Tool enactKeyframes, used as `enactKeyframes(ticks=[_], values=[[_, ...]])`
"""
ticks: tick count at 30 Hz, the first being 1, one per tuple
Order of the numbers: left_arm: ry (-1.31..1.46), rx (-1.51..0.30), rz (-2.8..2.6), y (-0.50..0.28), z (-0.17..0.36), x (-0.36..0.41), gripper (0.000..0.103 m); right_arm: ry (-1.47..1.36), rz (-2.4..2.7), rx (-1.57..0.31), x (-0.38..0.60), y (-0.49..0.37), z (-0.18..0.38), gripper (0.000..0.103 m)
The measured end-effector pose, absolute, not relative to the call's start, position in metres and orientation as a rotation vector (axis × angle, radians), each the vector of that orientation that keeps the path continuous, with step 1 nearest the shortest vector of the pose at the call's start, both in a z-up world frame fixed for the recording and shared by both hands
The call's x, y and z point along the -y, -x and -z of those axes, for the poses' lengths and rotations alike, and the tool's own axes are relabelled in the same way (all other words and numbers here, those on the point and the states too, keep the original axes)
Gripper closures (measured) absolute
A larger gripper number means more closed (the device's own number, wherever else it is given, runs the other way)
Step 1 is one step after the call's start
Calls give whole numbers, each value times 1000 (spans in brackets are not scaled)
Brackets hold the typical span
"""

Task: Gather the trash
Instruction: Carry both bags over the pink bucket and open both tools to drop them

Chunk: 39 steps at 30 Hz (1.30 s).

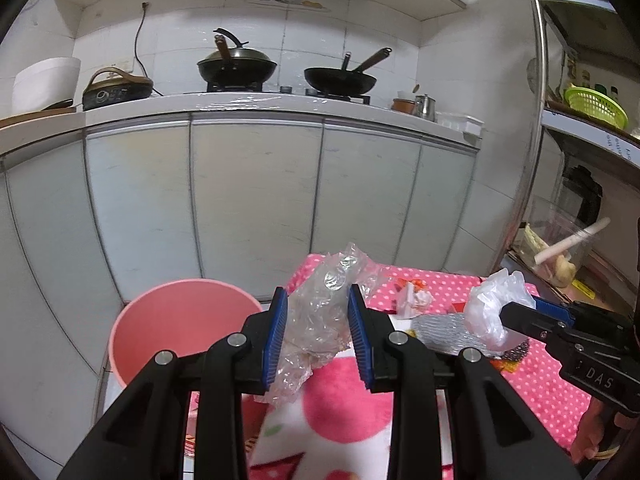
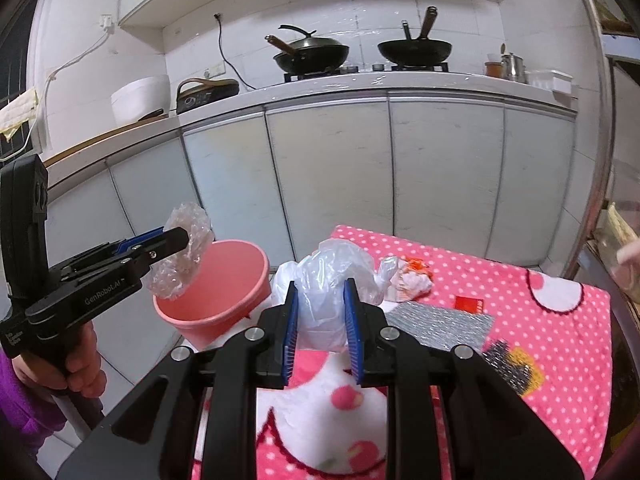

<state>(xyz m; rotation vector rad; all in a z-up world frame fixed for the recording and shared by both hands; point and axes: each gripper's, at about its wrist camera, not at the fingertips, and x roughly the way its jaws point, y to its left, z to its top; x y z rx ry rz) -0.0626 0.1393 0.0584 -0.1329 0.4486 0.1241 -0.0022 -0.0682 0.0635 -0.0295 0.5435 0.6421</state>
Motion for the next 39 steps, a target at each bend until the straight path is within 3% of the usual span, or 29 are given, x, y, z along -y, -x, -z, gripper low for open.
enactKeyframes(ticks=[19,39], values=[[175,-437,-280,64,-47,-225,73,-1,-847,-632,-37,-43,-59,81],[239,-702,-398,27,57,-284,70,183,-923,-822,-155,-63,22,81]])
